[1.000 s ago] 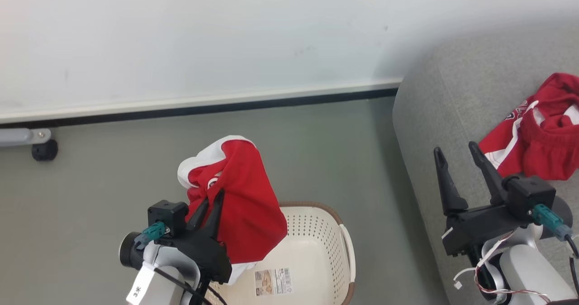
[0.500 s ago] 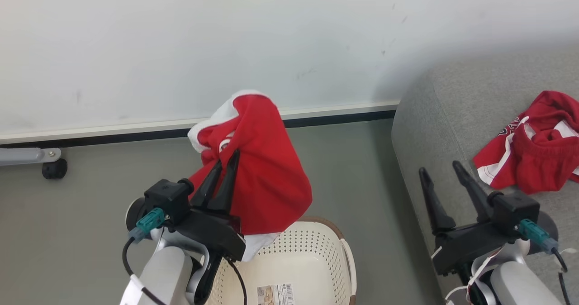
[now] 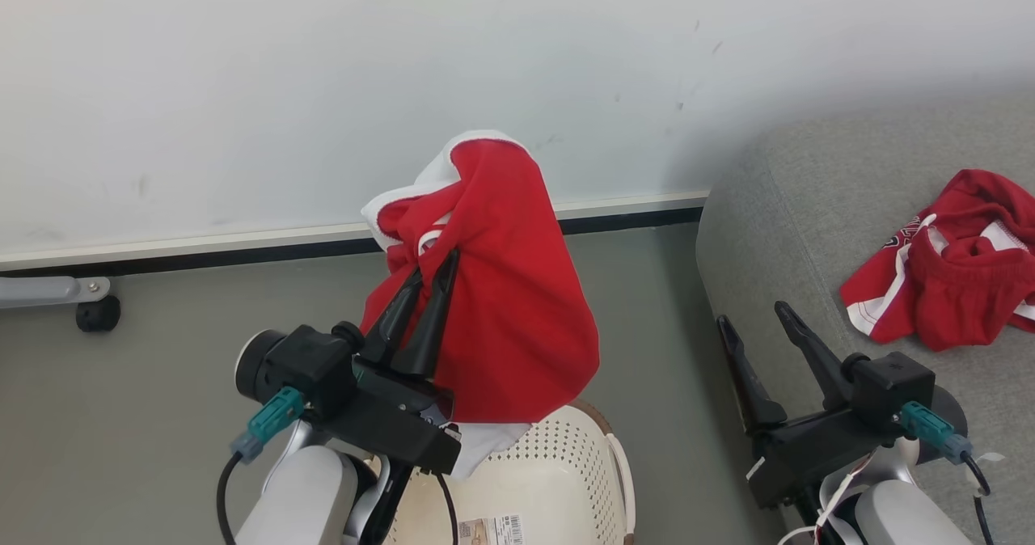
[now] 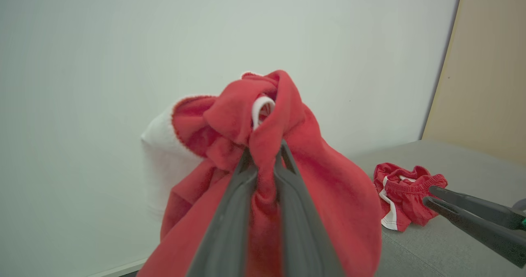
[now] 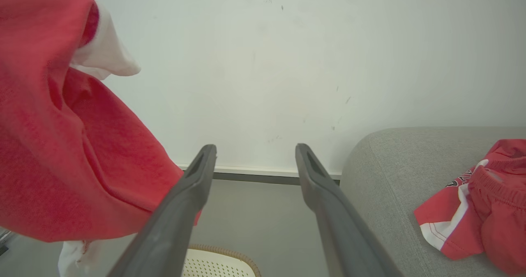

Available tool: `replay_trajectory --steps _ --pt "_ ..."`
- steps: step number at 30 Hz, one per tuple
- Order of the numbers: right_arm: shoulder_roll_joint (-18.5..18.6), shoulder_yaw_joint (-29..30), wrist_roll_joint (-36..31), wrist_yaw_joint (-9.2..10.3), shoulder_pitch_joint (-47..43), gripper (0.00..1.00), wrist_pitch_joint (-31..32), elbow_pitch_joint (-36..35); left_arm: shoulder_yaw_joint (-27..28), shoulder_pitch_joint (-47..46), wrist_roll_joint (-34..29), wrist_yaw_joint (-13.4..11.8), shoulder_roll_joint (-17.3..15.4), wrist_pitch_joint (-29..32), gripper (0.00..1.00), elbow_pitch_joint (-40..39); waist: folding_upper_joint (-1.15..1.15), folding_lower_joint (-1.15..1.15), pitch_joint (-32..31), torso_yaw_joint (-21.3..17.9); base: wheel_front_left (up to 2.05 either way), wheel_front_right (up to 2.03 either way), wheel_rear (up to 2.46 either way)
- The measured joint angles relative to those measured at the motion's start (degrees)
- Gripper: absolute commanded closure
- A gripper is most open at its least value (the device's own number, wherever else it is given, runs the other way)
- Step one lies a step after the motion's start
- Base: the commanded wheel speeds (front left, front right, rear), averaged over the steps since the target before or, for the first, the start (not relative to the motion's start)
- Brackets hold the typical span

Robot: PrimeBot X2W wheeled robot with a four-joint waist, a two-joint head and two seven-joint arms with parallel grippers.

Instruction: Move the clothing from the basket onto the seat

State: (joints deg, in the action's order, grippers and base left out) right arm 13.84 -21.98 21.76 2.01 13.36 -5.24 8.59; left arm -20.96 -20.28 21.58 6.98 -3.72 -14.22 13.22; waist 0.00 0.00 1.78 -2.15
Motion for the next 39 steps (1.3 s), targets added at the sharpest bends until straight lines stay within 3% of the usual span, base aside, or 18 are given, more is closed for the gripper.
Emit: replay_trajectory --steps 10,23,38,39 --pt "-0.79 -2.02 0.05 -1.19 0.25 0.00 0.76 -1.12 -0.18 1.25 -0.08 -0.93 -0.94 1.82 1.00 -4.20 0.00 0.00 0.05 -0.11 0.00 0.00 0.00" --pt "-7.20 -12.60 -0.31 -6.64 5.81 0.00 3.11 -3.39 -1.24 2.02 -0.57 -1.91 -1.37 4.63 1.00 -7.89 0.00 0.00 0.08 0.21 0.00 0.00 0.00" --pt "-9.75 -22.18 0.75 -8.59 14.30 0.00 5.60 6.00 -3.71 2.01 -0.57 -1.91 -0.99 6.99 1.00 -10.02 0.00 0.00 0.30 2.23 0.00 0.00 0.00" --pt "-9.81 -22.58 1.00 -8.60 14.95 0.35 5.61 6.69 -3.82 2.01 -0.57 -1.91 -0.97 7.08 1.00 -10.13 0.00 0.00 0.35 2.29 0.00 0.00 0.00"
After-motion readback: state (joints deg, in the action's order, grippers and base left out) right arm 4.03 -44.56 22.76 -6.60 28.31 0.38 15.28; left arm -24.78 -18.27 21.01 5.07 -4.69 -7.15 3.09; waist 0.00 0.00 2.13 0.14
